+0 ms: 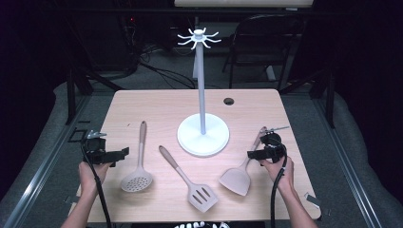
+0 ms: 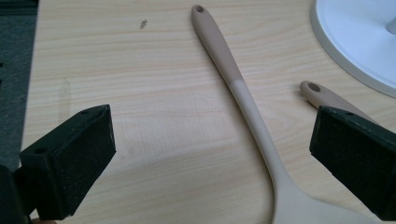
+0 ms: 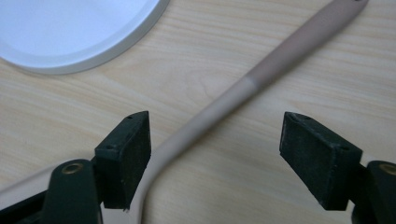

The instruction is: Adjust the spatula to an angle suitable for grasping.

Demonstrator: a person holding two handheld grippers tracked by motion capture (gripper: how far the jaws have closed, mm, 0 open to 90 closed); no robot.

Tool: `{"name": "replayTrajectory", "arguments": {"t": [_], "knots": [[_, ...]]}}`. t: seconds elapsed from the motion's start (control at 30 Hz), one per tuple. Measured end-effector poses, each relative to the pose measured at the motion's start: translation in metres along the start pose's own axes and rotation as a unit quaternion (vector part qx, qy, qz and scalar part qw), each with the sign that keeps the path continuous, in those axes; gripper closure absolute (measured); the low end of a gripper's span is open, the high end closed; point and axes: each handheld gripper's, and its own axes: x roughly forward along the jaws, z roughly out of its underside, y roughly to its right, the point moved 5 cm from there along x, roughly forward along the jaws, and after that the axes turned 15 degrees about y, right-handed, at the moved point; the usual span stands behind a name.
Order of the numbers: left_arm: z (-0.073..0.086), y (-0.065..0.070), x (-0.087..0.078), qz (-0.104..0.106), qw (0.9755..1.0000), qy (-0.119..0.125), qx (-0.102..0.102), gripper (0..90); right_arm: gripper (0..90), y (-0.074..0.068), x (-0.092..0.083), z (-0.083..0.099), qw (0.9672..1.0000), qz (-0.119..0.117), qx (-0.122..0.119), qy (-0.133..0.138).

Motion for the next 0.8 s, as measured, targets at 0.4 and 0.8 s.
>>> {"name": "replayTrajectory", "arguments": {"t": [0.4,0.8], "knots": [[0.007,-0.01,0.008,0.008,0.9997,-0.016,-0.015,0.1,38.0,-0.017,0.03,-0.001,0.9978,0.033,0.001,-0.057],[0.007,-0.001,0.005,0.024,0.9994,-0.019,0.017,0.1,51.1,-0.017,0.032,0.006,0.9962,0.045,-0.032,-0.068]]}}
